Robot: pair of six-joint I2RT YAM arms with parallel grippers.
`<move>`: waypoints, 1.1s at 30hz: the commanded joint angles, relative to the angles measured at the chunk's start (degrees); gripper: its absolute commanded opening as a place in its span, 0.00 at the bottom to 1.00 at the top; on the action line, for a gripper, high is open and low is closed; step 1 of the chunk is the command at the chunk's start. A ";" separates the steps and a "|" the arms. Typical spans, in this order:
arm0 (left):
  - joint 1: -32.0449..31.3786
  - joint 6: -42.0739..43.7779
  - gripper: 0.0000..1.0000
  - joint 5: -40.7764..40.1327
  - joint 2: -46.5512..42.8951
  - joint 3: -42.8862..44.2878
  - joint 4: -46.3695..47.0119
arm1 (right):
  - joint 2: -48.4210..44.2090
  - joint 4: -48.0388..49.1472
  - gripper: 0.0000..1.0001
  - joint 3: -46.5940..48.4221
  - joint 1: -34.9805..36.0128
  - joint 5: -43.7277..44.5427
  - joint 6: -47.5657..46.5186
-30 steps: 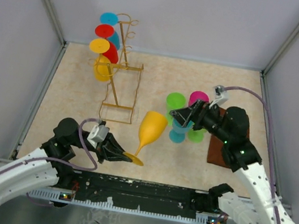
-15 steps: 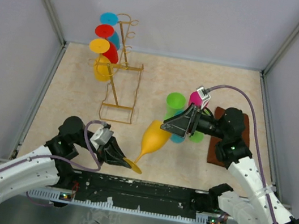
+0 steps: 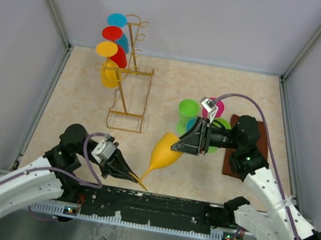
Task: Take the wine glass off the wine glass rack
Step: Place the wine glass at the center of the board.
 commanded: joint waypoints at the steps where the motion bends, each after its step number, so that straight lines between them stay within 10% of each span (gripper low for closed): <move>1: 0.00 4.29 0.00 -1.57 -0.29 2.95 -5.83 | 0.21 3.76 0.28 2.55 1.87 -3.14 0.56; 10: 0.02 2.38 0.20 -7.90 -5.28 -0.65 -11.23 | -0.20 5.75 0.00 2.19 2.50 0.26 1.69; 19: -0.02 5.34 0.96 -20.35 -8.57 0.79 -17.42 | -0.41 -10.22 0.00 8.84 5.47 14.69 -12.01; 33: -0.02 5.41 1.00 -28.04 -13.70 1.51 -24.72 | 3.11 -18.53 0.00 15.86 5.48 21.24 -20.01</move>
